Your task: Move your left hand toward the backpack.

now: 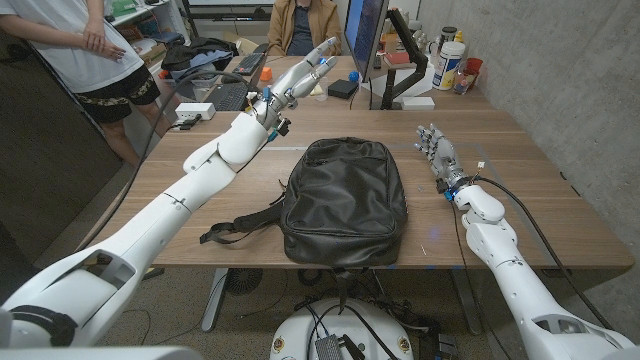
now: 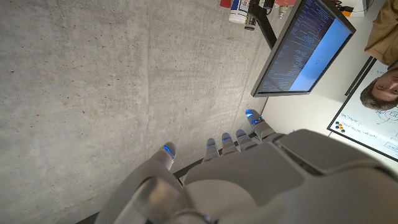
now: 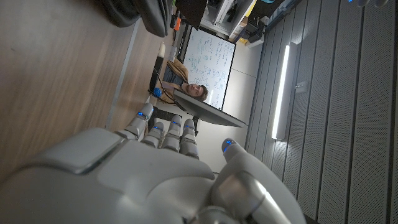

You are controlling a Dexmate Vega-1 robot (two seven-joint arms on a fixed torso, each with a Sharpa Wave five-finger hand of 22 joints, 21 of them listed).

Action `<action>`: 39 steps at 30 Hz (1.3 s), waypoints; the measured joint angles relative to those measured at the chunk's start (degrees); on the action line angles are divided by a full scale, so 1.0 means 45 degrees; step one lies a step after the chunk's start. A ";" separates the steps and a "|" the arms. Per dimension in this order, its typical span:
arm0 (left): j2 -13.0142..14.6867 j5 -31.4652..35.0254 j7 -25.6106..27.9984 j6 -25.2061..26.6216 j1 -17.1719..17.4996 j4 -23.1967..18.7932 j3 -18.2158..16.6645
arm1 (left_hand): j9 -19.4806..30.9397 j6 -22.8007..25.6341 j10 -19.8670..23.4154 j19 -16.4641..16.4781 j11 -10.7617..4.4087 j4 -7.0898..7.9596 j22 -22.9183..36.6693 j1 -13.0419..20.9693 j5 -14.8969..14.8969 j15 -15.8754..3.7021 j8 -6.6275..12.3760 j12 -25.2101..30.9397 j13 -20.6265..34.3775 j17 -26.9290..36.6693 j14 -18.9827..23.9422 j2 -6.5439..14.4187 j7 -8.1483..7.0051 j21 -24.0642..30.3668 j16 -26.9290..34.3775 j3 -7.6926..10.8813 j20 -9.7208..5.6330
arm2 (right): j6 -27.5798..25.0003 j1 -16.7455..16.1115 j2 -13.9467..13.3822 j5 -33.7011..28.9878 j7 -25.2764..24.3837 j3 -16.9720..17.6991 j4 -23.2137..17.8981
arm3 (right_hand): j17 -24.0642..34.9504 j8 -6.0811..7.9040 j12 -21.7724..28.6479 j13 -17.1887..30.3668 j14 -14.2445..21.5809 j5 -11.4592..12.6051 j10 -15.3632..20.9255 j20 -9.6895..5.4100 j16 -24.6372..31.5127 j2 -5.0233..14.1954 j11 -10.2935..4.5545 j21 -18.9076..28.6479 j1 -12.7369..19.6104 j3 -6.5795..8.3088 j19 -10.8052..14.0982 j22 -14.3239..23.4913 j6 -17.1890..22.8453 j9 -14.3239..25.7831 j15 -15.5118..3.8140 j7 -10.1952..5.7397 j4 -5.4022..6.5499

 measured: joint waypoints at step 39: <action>0.0325 0.1374 -0.0252 -0.0061 -0.0552 0.0161 0.0431 | 0.0000 0.0161 0.0004 0.0003 -0.0138 -0.0103 0.0000 0.0171 0.0000 0.0000 0.0000 0.0000 0.0003 0.0003 0.0000 0.0102 -0.0023 -0.0236 0.0002 -0.0104 0.0143 | 0.0280 0.0277 0.0168 -0.0107 0.0009 -0.0095 0.0475 | 0.0002 0.0000 0.0000 0.0000 0.0074 0.0000 0.0069 0.0000 0.0000 -0.0001 0.0070 -0.0168 0.0001 -0.0035 0.0000 0.0000 0.0092 0.0000 0.0022 0.0043 0.0035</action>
